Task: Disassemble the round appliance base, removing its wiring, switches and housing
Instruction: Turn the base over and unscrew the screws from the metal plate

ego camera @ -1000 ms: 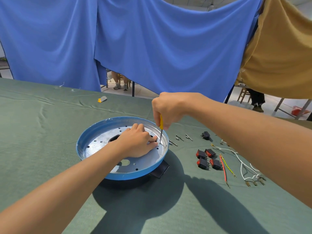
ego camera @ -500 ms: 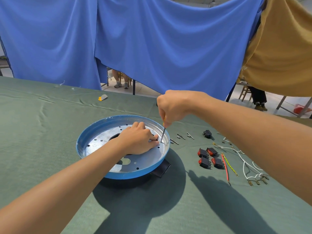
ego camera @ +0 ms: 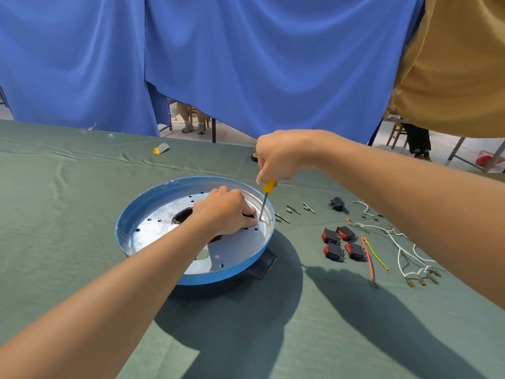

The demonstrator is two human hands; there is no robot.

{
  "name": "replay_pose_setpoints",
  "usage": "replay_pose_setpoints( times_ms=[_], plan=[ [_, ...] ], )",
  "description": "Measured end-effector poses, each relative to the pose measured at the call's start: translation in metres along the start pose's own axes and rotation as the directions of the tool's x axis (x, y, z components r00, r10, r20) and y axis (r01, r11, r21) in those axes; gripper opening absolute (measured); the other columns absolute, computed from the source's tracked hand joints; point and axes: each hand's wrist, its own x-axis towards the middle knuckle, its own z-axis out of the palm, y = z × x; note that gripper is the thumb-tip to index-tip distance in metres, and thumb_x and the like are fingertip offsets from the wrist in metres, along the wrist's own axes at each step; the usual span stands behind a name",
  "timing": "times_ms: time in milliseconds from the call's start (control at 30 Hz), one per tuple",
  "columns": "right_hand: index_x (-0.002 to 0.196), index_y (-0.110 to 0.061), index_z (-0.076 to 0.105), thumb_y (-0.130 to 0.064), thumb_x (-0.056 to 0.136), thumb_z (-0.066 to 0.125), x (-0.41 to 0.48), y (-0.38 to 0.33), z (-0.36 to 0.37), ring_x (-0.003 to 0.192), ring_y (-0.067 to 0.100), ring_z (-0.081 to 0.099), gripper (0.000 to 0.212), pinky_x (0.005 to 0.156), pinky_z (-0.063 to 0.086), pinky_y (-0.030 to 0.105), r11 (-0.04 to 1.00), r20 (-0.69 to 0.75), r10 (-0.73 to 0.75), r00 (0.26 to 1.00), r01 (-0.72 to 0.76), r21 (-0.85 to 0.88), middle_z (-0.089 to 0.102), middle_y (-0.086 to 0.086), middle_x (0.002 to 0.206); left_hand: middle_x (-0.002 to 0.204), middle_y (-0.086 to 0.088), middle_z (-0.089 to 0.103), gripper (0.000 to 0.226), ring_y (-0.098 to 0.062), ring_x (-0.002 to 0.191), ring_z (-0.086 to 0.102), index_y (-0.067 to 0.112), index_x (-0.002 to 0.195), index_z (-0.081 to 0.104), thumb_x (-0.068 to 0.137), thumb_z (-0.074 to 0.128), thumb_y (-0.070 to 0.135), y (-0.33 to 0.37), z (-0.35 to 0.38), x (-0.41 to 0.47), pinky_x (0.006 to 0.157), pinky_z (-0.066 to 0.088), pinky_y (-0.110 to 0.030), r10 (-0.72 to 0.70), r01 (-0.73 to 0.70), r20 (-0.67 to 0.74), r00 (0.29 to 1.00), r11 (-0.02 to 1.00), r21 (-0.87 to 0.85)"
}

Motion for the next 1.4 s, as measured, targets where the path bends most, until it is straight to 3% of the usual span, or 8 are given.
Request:
replay_pose_setpoints(
  times_ms=[367,500,567,833,967,1067,1133,1400],
  plan=[
    [0.085,-0.028,0.071,-0.027,0.088,0.067,-0.002,0.008,-0.005,0.081,0.010,0.059,0.005,0.060,0.043,0.020,0.983,0.065,-0.176,0.982,0.172,0.067,0.064,-0.013,0.081,0.123,-0.006,0.061,0.035,-0.029,0.110,0.050,0.036,0.119,0.068,0.088,0.062,0.052,-0.003,0.002,0.002,0.096,0.047,-0.049,0.010,-0.009,0.018,1.000,1.000,-0.022],
    [0.070,-0.010,0.064,-0.051,0.095,0.050,0.000,0.009,-0.004,0.052,0.023,0.046,0.050,0.053,0.041,0.026,0.999,0.171,-0.010,0.985,0.004,0.033,0.053,0.004,0.064,0.123,-0.005,0.060,0.037,-0.029,0.111,0.050,0.034,0.120,0.068,0.087,0.063,0.051,-0.002,0.000,0.003,0.096,0.047,-0.048,0.002,-0.001,0.033,0.999,1.000,-0.031],
    [0.069,-0.010,0.068,-0.044,0.098,0.047,0.001,0.008,-0.002,0.049,0.019,0.041,0.049,0.049,0.037,0.025,1.000,0.166,0.028,0.986,-0.030,0.005,0.051,0.001,0.060,0.123,-0.006,0.059,0.039,-0.029,0.111,0.050,0.033,0.121,0.068,0.087,0.063,0.052,-0.002,-0.001,0.002,0.096,0.047,-0.049,-0.004,0.005,0.036,0.999,1.000,-0.027],
    [0.095,-0.018,0.075,-0.033,0.082,0.075,-0.004,0.005,-0.009,0.085,0.023,0.063,0.019,0.065,0.049,0.026,0.992,0.035,-0.120,0.992,0.121,-0.036,0.066,0.000,0.082,0.118,-0.007,0.061,0.031,-0.031,0.110,0.049,0.038,0.115,0.070,0.087,0.064,0.051,-0.001,-0.002,0.001,0.096,0.045,-0.049,0.017,-0.016,0.032,0.999,0.999,-0.033],
    [0.090,-0.020,0.072,-0.032,0.082,0.074,0.001,0.006,-0.008,0.078,0.022,0.060,0.015,0.064,0.050,0.029,0.992,0.065,-0.129,0.990,0.129,-0.004,0.063,-0.002,0.078,0.119,-0.007,0.061,0.033,-0.031,0.108,0.049,0.036,0.118,0.069,0.088,0.063,0.050,-0.001,-0.002,0.001,0.095,0.046,-0.050,0.023,-0.022,0.034,0.999,0.999,-0.030],
    [0.079,-0.009,0.070,-0.052,0.088,0.061,0.004,0.005,-0.005,0.046,0.019,0.045,0.045,0.048,0.039,0.024,1.000,0.127,-0.022,0.992,0.023,-0.009,0.051,-0.001,0.054,0.118,-0.008,0.061,0.033,-0.031,0.109,0.049,0.037,0.118,0.069,0.088,0.062,0.050,-0.002,-0.002,0.001,0.096,0.045,-0.050,0.024,-0.023,0.039,0.999,0.999,-0.029],
    [0.069,-0.009,0.068,-0.050,0.095,0.050,0.005,0.004,-0.004,0.037,0.016,0.036,0.052,0.043,0.033,0.021,0.999,0.152,0.038,0.988,-0.038,-0.003,0.049,-0.002,0.050,0.119,-0.008,0.061,0.034,-0.031,0.110,0.050,0.036,0.119,0.068,0.088,0.062,0.050,-0.003,-0.002,0.001,0.096,0.046,-0.050,0.024,-0.023,0.033,0.999,0.999,-0.033],
    [0.066,-0.019,0.063,-0.037,0.093,0.060,-0.006,0.005,-0.003,0.063,0.017,0.052,0.033,0.049,0.033,0.024,0.973,0.099,-0.101,0.990,0.119,-0.200,0.057,-0.002,0.063,0.119,-0.006,0.062,0.031,-0.031,0.110,0.050,0.038,0.115,0.070,0.088,0.063,0.051,-0.005,0.000,0.004,0.097,0.044,-0.049,0.028,-0.027,0.028,0.999,0.999,-0.037]
  ],
)
